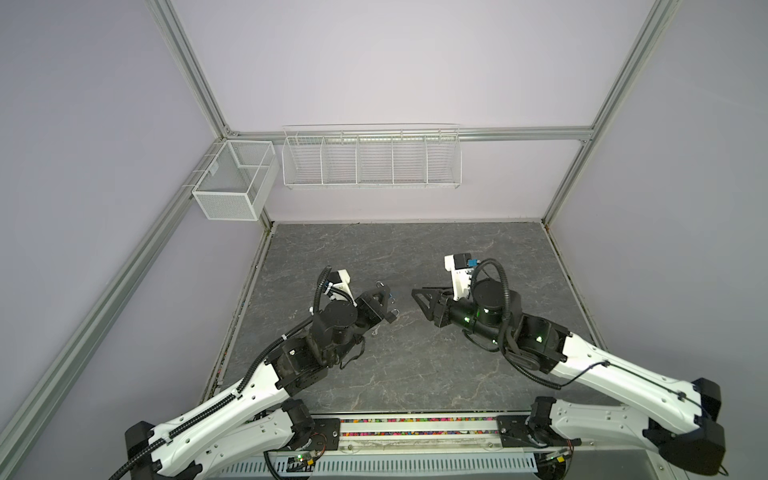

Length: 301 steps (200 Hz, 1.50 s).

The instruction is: Unlock with the key

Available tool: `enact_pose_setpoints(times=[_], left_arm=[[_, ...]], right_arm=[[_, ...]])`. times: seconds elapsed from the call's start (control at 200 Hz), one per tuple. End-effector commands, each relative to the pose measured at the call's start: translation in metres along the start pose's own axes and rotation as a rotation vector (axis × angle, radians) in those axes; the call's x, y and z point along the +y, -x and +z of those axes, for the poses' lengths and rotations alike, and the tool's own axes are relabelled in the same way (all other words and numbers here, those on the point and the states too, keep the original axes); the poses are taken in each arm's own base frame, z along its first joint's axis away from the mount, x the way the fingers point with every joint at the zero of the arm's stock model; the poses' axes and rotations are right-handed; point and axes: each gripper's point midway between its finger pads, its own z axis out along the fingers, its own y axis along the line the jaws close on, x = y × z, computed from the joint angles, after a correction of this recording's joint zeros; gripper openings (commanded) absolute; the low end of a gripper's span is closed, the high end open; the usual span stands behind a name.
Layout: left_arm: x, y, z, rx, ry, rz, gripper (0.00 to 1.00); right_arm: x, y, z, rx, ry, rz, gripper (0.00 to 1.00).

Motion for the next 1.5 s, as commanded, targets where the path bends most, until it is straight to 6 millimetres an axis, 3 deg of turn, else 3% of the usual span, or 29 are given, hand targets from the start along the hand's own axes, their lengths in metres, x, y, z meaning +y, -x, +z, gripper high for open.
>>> enact_pose_setpoints(times=[0.0, 0.23, 0.42, 0.895, 1.244, 1.499], left_arm=[[0.002, 0.011, -0.008, -0.034, 0.043, 0.175, 0.00], [0.005, -0.004, -0.007, 0.019, 0.018, 0.438, 0.00], [0.000, -0.032, -0.005, 0.002, -0.073, 0.638, 0.00], [0.013, -0.095, 0.003, -0.031, -0.198, 0.868, 0.00], [0.023, -0.110, 0.008, -0.030, -0.205, 0.881, 0.00], [0.020, -0.109, 0.009, -0.038, -0.207, 0.884, 0.00]], right_arm=[[-0.020, -0.007, -0.013, 0.018, -0.084, -0.032, 0.54], [-0.040, -0.017, -0.033, 0.107, -0.199, -0.108, 0.79], [-0.046, -0.022, -0.039, 0.194, -0.258, -0.178, 0.87], [-0.045, -0.048, -0.022, 0.404, -0.318, -0.255, 0.90], [-0.045, -0.059, -0.002, 0.444, -0.378, -0.288, 0.91], [-0.053, -0.054, 0.012, 0.440, -0.455, -0.318, 0.91]])
